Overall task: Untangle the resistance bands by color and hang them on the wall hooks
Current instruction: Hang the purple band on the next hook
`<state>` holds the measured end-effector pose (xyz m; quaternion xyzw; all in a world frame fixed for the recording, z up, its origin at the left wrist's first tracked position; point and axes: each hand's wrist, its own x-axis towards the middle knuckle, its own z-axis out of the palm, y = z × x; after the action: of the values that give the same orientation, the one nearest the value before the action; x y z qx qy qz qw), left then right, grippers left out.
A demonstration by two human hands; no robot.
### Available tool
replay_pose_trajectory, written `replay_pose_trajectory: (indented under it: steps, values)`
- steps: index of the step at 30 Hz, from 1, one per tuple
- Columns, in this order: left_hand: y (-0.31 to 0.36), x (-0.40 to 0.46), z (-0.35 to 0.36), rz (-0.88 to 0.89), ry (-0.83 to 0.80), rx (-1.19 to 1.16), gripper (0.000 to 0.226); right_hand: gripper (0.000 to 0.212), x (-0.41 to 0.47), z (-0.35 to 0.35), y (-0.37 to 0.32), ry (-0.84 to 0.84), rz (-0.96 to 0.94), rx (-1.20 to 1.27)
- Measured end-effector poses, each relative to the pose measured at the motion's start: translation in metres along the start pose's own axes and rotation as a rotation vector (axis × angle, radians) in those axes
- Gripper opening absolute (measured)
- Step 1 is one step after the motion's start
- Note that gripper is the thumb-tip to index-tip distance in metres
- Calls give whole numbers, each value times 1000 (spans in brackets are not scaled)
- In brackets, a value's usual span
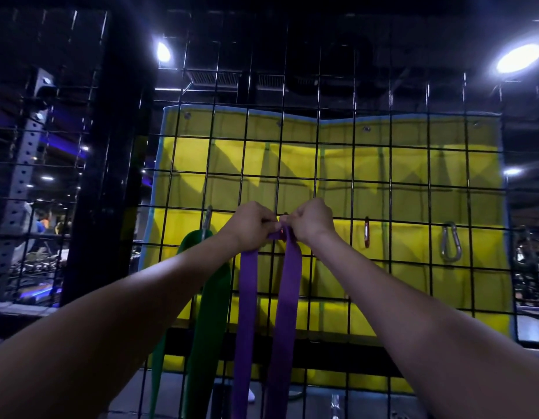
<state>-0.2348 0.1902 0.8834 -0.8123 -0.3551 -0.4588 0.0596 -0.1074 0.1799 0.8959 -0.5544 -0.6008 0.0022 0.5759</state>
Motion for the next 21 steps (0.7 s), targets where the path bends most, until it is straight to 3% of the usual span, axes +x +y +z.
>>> replay_pose_trajectory:
  steps: [8, 12, 16, 21]
  values:
    - [-7, -8, 4, 60, -17, -34, 22, 18, 0, -1, 1, -33, -21, -5]
    - [-11, -12, 10, 111, 96, -26, 20, 26, -2, -2, 1, -53, -33, 11]
    - [-10, -17, 17, 33, 266, -78, 15, 19, -2, -1, 0, -57, -33, 56]
    - [-11, -19, 22, 130, 307, -99, 8, 17, -1, 0, 0, -44, -24, 66]
